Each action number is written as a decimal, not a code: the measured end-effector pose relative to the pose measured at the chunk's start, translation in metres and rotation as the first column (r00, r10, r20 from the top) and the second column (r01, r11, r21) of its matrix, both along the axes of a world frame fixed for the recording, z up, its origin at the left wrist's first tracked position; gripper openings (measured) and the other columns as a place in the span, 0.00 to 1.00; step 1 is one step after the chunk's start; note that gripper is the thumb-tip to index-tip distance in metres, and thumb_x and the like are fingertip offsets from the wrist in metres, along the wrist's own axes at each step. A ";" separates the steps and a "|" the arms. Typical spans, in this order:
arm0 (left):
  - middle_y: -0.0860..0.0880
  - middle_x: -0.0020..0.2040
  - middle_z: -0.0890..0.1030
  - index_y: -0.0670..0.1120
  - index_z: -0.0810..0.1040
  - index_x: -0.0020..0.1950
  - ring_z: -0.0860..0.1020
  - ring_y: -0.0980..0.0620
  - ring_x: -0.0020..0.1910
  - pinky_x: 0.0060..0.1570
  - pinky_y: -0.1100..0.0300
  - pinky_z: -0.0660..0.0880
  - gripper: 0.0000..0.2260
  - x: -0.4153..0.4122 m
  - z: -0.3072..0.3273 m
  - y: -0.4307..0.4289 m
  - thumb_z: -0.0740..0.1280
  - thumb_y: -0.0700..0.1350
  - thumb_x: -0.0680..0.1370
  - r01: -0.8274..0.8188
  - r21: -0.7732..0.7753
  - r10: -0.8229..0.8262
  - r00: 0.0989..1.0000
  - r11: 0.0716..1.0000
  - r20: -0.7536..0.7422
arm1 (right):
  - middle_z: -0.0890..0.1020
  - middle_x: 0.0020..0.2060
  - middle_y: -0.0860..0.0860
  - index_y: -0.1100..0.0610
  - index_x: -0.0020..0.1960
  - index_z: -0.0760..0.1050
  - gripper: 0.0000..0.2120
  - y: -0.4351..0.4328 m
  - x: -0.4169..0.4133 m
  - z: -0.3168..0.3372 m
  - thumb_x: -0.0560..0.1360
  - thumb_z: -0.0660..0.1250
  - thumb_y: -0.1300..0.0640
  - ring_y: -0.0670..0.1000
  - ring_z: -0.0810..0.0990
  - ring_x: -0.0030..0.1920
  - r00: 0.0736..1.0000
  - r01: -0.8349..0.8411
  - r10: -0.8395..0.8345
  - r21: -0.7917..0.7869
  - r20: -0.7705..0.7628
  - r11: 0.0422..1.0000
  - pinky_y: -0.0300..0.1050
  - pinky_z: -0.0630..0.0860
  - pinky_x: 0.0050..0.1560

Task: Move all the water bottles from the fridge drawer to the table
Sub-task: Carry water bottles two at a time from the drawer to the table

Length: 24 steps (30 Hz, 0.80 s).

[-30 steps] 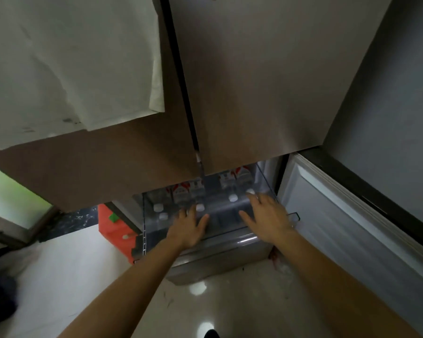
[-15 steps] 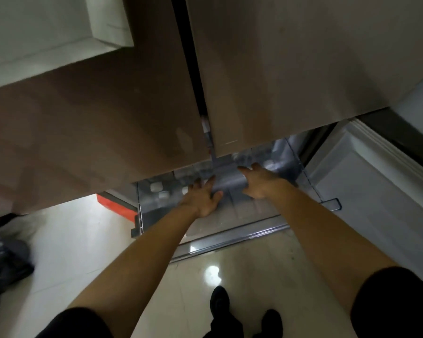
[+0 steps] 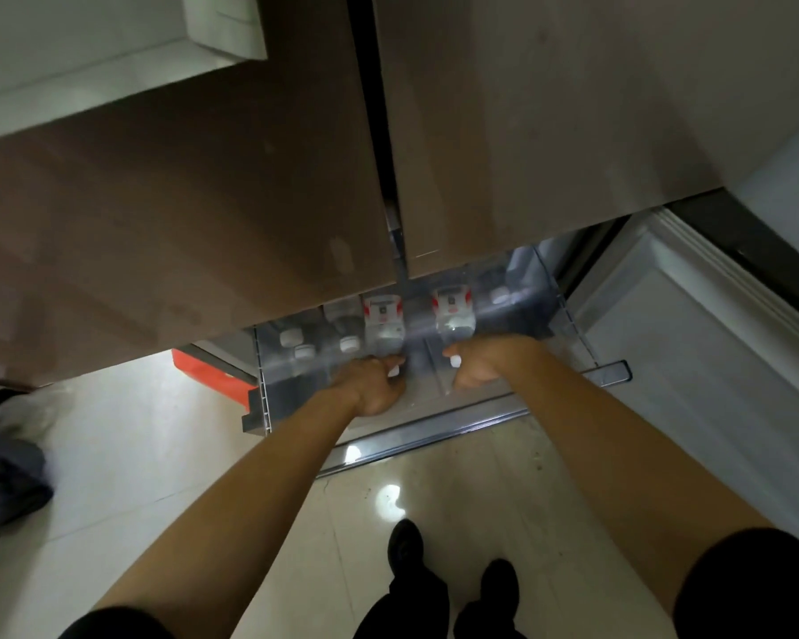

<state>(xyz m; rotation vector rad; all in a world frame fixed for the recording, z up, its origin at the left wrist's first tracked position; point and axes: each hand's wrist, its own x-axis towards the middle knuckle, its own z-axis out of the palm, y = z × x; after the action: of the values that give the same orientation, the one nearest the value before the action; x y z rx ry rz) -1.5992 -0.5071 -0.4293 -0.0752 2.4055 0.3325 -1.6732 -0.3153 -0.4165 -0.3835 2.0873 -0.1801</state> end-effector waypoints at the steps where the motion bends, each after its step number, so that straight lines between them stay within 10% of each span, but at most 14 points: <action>1: 0.46 0.79 0.61 0.57 0.59 0.79 0.62 0.42 0.76 0.74 0.48 0.60 0.24 0.002 -0.001 0.001 0.55 0.57 0.83 -0.009 0.006 0.009 1.000 1.000 0.007 | 0.68 0.74 0.57 0.50 0.79 0.59 0.33 -0.001 0.002 -0.003 0.77 0.68 0.52 0.59 0.72 0.69 1.000 0.010 -0.010 -0.002 0.021 1.000 0.54 0.69 0.69; 10: 0.44 0.65 0.77 0.53 0.75 0.61 0.76 0.42 0.60 0.60 0.54 0.73 0.13 0.007 0.012 -0.002 0.65 0.55 0.79 -0.240 0.167 0.258 0.961 0.956 -0.099 | 0.71 0.72 0.54 0.47 0.75 0.67 0.33 0.012 0.018 0.017 0.72 0.75 0.47 0.57 0.72 0.68 0.987 0.057 -0.065 -0.060 -0.147 0.997 0.48 0.70 0.66; 15: 0.40 0.62 0.74 0.52 0.72 0.61 0.74 0.40 0.59 0.55 0.52 0.73 0.16 0.037 0.042 -0.011 0.67 0.55 0.76 -0.116 0.007 0.114 0.958 0.993 -0.262 | 0.78 0.62 0.52 0.47 0.65 0.74 0.26 0.026 0.029 0.048 0.72 0.72 0.38 0.55 0.77 0.58 0.969 0.044 -0.063 -0.082 -0.239 0.996 0.47 0.76 0.60; 24: 0.43 0.46 0.83 0.47 0.75 0.55 0.80 0.39 0.43 0.37 0.54 0.71 0.13 0.068 0.095 -0.009 0.72 0.50 0.75 -0.137 0.136 0.192 0.648 0.981 -0.737 | 0.82 0.50 0.54 0.44 0.59 0.69 0.09 0.037 0.049 0.112 0.80 0.62 0.44 0.57 0.80 0.48 0.731 0.017 -0.205 -0.283 -0.650 0.959 0.47 0.73 0.43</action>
<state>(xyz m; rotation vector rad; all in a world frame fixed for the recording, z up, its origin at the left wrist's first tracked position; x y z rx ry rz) -1.5310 -0.5157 -0.3345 -0.1525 3.2266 0.6315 -1.6239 -0.2783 -0.3041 -0.5380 2.8330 -0.4454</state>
